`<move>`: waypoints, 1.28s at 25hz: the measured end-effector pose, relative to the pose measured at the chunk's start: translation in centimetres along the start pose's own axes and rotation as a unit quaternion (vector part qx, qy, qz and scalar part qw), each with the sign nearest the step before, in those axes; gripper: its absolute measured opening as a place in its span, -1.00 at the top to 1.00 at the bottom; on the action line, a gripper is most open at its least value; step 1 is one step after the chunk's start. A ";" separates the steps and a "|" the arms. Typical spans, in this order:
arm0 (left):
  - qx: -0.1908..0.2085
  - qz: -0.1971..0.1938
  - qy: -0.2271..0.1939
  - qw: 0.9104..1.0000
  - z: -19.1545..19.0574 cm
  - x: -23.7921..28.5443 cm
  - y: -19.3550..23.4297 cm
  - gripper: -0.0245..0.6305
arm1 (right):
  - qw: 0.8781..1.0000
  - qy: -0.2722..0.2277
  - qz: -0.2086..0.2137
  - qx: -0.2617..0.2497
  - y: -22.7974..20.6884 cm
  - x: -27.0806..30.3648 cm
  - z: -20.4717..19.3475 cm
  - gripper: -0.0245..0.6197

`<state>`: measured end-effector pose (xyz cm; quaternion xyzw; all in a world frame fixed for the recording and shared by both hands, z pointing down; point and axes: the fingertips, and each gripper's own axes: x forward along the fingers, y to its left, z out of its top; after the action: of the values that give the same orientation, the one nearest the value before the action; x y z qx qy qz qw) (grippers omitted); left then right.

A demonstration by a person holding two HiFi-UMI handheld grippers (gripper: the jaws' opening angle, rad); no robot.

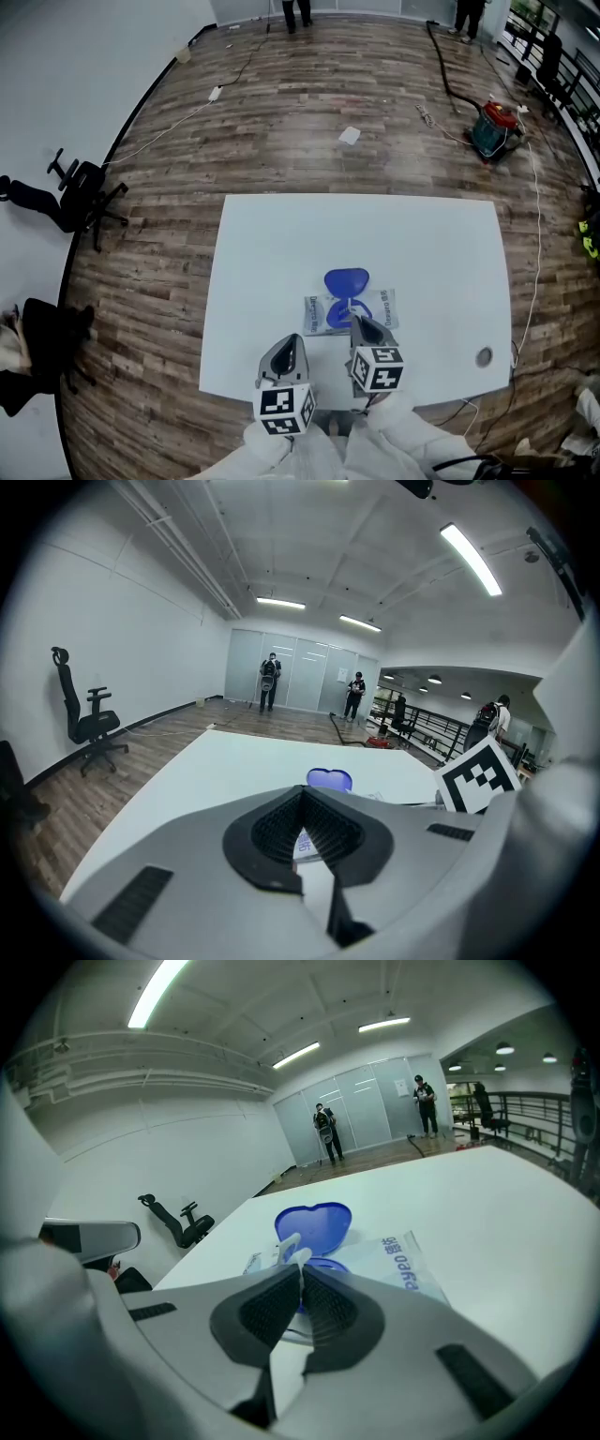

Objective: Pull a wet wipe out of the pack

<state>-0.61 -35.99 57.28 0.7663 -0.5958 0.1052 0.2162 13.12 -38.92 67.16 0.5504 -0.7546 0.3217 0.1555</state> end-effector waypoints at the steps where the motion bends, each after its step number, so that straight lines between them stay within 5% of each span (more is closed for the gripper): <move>1: 0.000 0.000 -0.001 1.000 0.1 0.0 0.0 0.93 | 1.000 -0.002 0.000 -0.001 0.0 -0.1 0.1 0.87; 32: -0.009 -0.009 -0.043 0.999 3.2 -1.1 -1.6 0.93 | 0.998 -0.059 0.014 -0.024 1.1 -3.0 5.9 0.88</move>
<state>0.32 -36.20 53.66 0.7731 -0.5989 0.0650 0.1987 13.82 -40.37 60.64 0.5541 -0.7774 0.2724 0.1199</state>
